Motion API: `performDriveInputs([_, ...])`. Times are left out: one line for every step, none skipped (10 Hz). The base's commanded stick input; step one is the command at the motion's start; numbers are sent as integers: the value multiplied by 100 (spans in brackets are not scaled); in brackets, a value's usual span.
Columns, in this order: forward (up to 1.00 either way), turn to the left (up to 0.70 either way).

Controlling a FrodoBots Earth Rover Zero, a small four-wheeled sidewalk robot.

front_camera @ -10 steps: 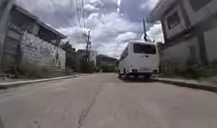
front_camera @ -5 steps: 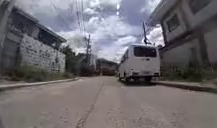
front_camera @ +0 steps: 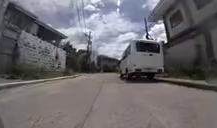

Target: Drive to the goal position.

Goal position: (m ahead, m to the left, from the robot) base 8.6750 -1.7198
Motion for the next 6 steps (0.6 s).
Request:
performDriveInputs([50,-24])
performDriveInputs([50,-38])
performDriveInputs([50,-50])
performDriveInputs([50,-46])
performDriveInputs([50,-31])
performDriveInputs([50,-17])
